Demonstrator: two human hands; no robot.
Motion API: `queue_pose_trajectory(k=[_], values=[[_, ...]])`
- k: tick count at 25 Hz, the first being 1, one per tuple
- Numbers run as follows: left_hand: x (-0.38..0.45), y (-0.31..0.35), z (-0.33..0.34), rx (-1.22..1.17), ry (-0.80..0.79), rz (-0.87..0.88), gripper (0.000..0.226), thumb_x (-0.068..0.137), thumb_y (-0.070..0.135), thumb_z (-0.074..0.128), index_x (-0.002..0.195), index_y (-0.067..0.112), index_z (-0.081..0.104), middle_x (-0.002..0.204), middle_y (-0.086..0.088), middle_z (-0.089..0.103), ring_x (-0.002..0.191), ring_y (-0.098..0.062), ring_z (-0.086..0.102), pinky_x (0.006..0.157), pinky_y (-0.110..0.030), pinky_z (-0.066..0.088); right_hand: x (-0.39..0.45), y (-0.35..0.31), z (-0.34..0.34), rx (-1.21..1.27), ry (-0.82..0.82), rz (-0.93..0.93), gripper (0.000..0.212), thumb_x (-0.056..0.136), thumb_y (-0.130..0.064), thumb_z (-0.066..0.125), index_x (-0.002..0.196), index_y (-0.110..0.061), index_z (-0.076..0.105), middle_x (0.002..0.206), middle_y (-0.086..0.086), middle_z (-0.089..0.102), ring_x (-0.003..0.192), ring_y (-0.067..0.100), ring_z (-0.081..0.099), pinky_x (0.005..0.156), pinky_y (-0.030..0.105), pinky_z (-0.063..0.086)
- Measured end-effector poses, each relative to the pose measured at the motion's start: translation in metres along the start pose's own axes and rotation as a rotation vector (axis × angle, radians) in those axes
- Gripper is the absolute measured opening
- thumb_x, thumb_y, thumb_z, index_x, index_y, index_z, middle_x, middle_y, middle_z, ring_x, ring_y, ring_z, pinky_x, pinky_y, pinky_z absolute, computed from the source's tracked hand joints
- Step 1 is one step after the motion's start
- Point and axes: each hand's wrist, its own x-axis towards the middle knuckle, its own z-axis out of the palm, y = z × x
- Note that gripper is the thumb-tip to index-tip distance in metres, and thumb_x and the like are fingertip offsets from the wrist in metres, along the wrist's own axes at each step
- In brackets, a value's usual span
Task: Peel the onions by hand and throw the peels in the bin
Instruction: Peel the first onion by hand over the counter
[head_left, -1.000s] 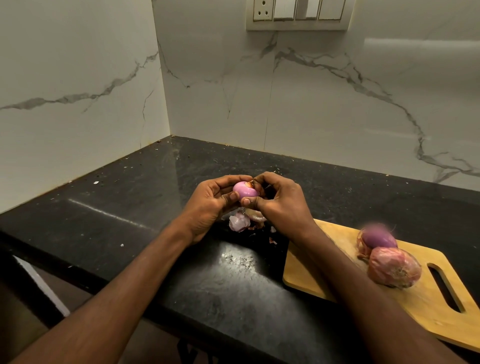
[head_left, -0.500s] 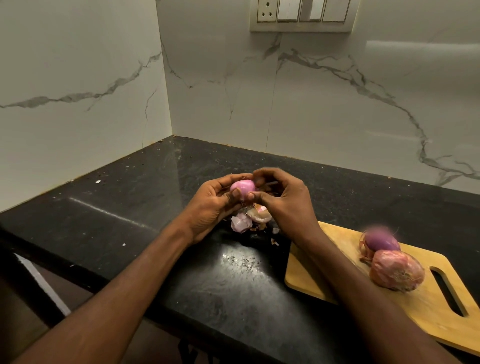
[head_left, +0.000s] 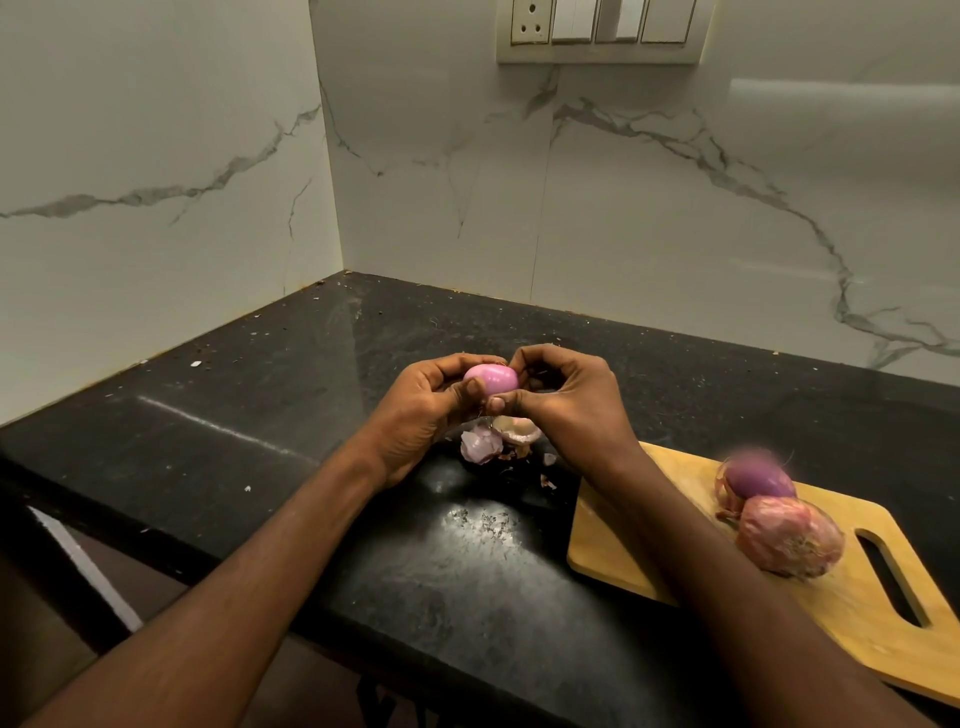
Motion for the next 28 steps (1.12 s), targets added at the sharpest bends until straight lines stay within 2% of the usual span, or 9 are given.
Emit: queue_pose_trajectory(k=[4,8,12,16,22,25,28], values=[[0.002,0.0,-0.002,-0.063,-0.043,-0.009,0.038,0.091,0.019,0.06,0.125,0.003,0.065,0.118,-0.011,0.075,0.112,-0.027,0.071,0.092,-0.029,0.059,-0.002,0.0,0.0,0.157,-0.016,0.068,0.028,0.075,-0.008,0.09,0.097,-0.007,0.074,0.093,0.014,0.076,0.091,0.035,0.074,0.082,0.047,0.064],[0.003,-0.001,-0.003,-0.096,-0.029,-0.01,0.037,0.091,0.02,0.061,0.124,0.003,0.067,0.122,-0.016,0.073,0.116,-0.031,0.069,0.094,-0.031,0.06,-0.002,-0.003,-0.001,0.167,-0.002,0.078,0.025,0.074,-0.009,0.091,0.093,-0.006,0.075,0.09,0.014,0.077,0.089,0.035,0.074,0.081,0.045,0.065],[0.002,-0.001,-0.002,-0.125,0.023,-0.003,0.038,0.09,0.02,0.063,0.122,0.002,0.068,0.123,-0.02,0.072,0.114,-0.031,0.07,0.09,-0.032,0.061,-0.002,-0.003,0.006,0.079,0.064,0.02,0.021,0.073,-0.014,0.092,0.088,-0.013,0.077,0.083,0.006,0.077,0.082,0.031,0.074,0.076,0.045,0.065],[0.003,0.0,0.002,-0.233,0.151,0.012,0.043,0.084,0.015,0.068,0.125,-0.001,0.066,0.126,-0.023,0.07,0.114,-0.033,0.071,0.086,-0.033,0.063,0.0,-0.001,0.015,0.089,0.167,0.021,0.017,0.078,-0.013,0.089,0.09,-0.015,0.076,0.082,0.005,0.075,0.079,0.031,0.073,0.072,0.045,0.064],[0.006,-0.001,-0.002,-0.29,0.136,-0.023,0.043,0.09,0.016,0.062,0.129,-0.003,0.063,0.123,-0.019,0.071,0.114,-0.031,0.069,0.084,-0.033,0.063,0.003,-0.005,0.004,-0.042,-0.026,-0.024,0.021,0.079,-0.008,0.087,0.097,-0.015,0.079,0.088,-0.003,0.077,0.076,0.01,0.072,0.071,0.029,0.061],[0.007,0.0,0.0,-0.269,0.162,-0.046,0.03,0.099,0.011,0.055,0.122,-0.004,0.065,0.115,-0.017,0.074,0.107,-0.027,0.071,0.089,-0.033,0.062,0.004,-0.004,0.001,-0.157,-0.069,-0.064,0.022,0.075,-0.006,0.089,0.095,-0.012,0.081,0.087,-0.003,0.078,0.078,0.012,0.075,0.075,0.038,0.064],[0.01,0.002,-0.004,-0.506,0.293,-0.046,0.031,0.109,0.014,0.043,0.119,-0.008,0.062,0.112,-0.023,0.071,0.096,-0.028,0.073,0.083,-0.031,0.063,0.004,0.0,-0.006,-0.29,-0.131,-0.1,0.021,0.076,-0.004,0.089,0.091,-0.016,0.081,0.083,-0.007,0.077,0.077,0.011,0.074,0.072,0.046,0.063]])
